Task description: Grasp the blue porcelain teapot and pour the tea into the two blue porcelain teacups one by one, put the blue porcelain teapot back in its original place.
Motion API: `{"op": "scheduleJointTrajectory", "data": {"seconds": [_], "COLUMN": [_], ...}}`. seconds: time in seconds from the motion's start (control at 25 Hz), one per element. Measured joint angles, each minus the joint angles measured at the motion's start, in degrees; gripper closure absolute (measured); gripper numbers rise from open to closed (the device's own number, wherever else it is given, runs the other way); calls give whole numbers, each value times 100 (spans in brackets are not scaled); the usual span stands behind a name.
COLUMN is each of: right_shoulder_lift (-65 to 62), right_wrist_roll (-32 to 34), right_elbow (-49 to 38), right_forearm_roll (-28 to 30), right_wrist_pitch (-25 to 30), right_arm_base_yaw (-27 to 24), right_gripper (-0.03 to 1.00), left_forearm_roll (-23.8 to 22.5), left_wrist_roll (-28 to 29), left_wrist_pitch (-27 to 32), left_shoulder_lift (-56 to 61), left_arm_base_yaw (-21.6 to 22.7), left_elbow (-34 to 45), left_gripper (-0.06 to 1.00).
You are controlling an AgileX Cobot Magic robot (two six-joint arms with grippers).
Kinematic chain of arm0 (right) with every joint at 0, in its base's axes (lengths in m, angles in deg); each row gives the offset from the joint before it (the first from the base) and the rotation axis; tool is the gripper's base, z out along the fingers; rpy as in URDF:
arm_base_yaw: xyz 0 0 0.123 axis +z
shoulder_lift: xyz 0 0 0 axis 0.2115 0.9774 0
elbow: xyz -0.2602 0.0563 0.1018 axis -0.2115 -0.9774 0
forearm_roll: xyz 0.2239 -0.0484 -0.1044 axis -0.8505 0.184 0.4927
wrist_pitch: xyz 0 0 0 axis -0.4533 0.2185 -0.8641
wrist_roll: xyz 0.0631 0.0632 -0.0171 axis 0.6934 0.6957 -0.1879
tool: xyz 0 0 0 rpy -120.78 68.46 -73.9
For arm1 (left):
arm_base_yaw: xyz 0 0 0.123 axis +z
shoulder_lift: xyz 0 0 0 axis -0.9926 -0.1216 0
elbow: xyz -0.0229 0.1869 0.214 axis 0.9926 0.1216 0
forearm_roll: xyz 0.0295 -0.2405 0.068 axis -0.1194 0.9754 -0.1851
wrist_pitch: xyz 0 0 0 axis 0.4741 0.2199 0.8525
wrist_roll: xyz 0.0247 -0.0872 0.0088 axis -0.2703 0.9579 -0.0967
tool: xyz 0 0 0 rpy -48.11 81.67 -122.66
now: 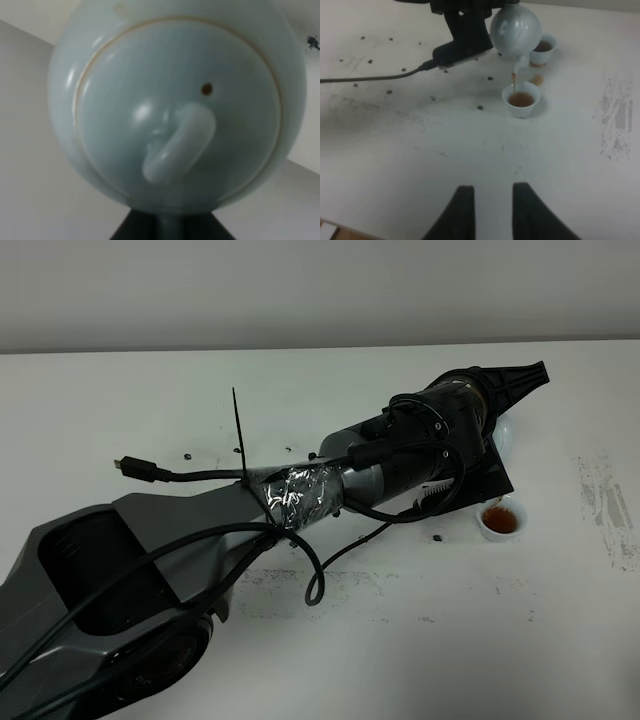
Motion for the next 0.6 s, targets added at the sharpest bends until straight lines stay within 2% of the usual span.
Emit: {"op": "scheduleJointTrajectory", "data": {"seconds": [0.6], "right_shoulder_lift": [0], "right_wrist_roll": [0], "right_elbow": [0], "right_forearm_roll": [0], "right_wrist_pitch": [0], "right_arm_base_yaw": [0], "right_gripper": [75], "left_forearm_roll": [0], "left_wrist_roll": [0], "left_wrist_pitch": [23], "left_shoulder_lift": [0], "left_arm_base_yaw": [0], "left_elbow": [0], "left_gripper": [86]}}
